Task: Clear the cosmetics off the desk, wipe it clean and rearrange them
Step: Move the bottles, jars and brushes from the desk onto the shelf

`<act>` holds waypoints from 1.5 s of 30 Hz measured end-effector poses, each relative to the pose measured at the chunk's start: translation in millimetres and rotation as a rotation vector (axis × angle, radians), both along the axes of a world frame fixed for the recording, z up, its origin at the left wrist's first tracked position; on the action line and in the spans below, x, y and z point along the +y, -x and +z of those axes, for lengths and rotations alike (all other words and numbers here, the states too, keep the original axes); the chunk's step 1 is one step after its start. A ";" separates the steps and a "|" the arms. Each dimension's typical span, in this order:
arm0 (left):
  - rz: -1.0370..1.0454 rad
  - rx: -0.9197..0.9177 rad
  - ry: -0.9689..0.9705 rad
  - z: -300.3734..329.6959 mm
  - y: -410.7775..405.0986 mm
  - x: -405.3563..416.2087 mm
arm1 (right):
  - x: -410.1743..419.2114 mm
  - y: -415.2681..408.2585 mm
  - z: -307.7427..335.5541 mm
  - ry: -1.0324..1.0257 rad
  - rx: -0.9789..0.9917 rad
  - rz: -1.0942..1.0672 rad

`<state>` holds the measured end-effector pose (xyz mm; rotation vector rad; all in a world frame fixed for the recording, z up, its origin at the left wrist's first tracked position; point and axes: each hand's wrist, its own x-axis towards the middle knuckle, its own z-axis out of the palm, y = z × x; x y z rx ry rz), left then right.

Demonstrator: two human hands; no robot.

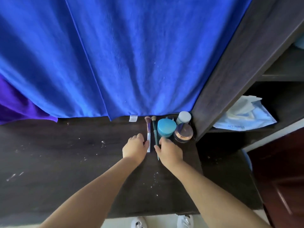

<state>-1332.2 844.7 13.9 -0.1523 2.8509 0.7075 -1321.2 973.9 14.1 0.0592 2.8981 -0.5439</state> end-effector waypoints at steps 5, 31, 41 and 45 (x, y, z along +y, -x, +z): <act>-0.054 -0.054 0.114 -7.3 9.3 9.9 | -5.2 2.7 -8.3 -0.076 0.044 -0.035; -0.214 0.834 -0.380 262.3 -45.6 236.5 | 259.3 -19.9 273.7 0.297 0.809 -0.003; 0.002 0.660 0.386 261.2 0.4 275.0 | 264.7 27.9 276.5 0.046 0.458 0.032; 0.005 0.593 0.555 267.2 5.5 281.1 | 261.0 36.6 277.9 -0.018 0.418 0.121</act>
